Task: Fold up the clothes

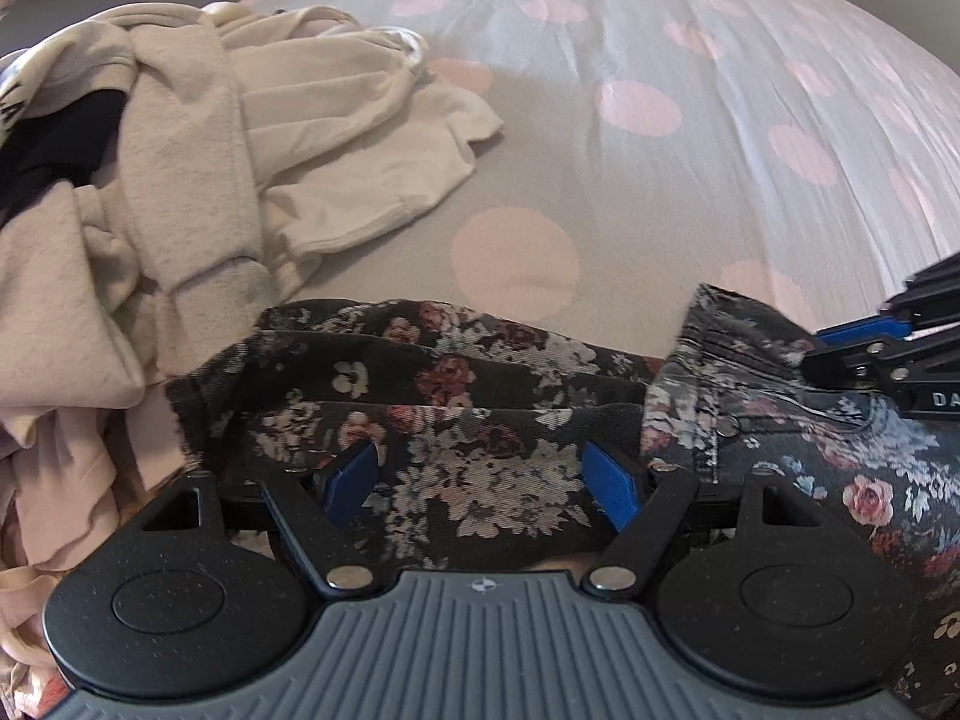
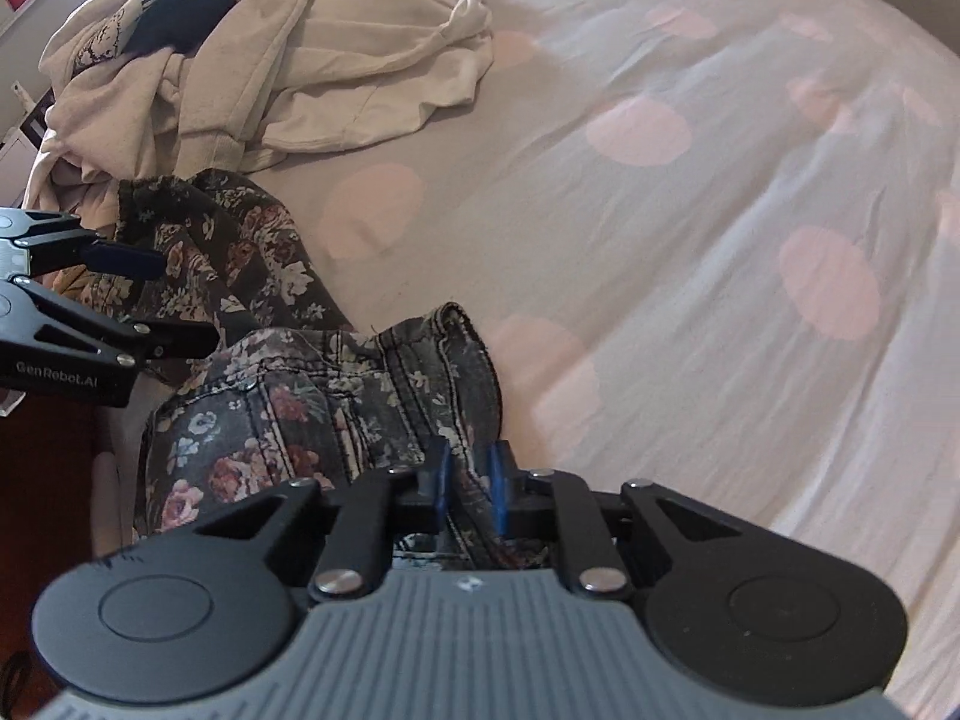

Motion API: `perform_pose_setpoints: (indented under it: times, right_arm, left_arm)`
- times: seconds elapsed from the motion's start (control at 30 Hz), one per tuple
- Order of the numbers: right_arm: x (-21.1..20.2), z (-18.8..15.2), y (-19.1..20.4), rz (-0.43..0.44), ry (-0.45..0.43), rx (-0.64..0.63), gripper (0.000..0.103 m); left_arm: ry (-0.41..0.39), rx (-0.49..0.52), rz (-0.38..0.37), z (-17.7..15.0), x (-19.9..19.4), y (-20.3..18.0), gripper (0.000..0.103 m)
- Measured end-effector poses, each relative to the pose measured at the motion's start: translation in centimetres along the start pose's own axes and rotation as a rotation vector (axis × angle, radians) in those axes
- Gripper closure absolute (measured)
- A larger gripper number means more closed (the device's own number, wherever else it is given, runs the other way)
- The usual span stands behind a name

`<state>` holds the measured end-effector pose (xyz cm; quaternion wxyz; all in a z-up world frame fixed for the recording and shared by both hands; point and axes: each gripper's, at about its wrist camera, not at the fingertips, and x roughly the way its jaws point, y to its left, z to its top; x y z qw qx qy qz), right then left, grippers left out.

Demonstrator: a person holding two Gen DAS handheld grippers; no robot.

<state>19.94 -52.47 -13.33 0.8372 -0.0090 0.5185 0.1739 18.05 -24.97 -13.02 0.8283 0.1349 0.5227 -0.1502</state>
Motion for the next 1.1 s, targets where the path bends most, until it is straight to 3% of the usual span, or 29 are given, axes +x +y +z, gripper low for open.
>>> perform_pose_setpoints:
  times: [0.2, 0.47, 0.67, 0.73, 1.07, 1.1]
  right_arm:
    - [-6.3, 0.2, -0.9, -0.191, -0.126, 0.018, 0.092]
    - [-16.2, -2.7, -5.1, -0.600, -0.266, 0.071, 0.093]
    - [-23.8, -6.5, -10.7, -0.893, -0.318, 0.210, 0.093]
    - [-24.9, -8.2, -12.0, -0.924, -0.312, 0.261, 0.103]
    - [-30.5, -16.8, -18.5, -1.075, -0.275, 0.519, 0.103]
    - [-29.8, -17.2, -18.6, -1.039, -0.273, 0.529, 0.102]
  left_arm:
    - [-0.051, -0.021, -0.002, -0.3, -2.2, 0.9, 0.028]
    - [-0.088, -0.048, 0.000, -0.7, -3.7, 2.1, 0.028]
    - [-0.112, -0.043, 0.008, -0.4, -4.4, 2.7, 0.028]
    - [-0.119, -0.049, 0.016, -0.2, -4.5, 3.1, 0.028]
    - [-0.090, -0.074, 0.069, 1.1, -3.2, 5.0, 0.028]
    - [-0.086, -0.074, 0.067, 1.1, -3.2, 5.0, 0.028]
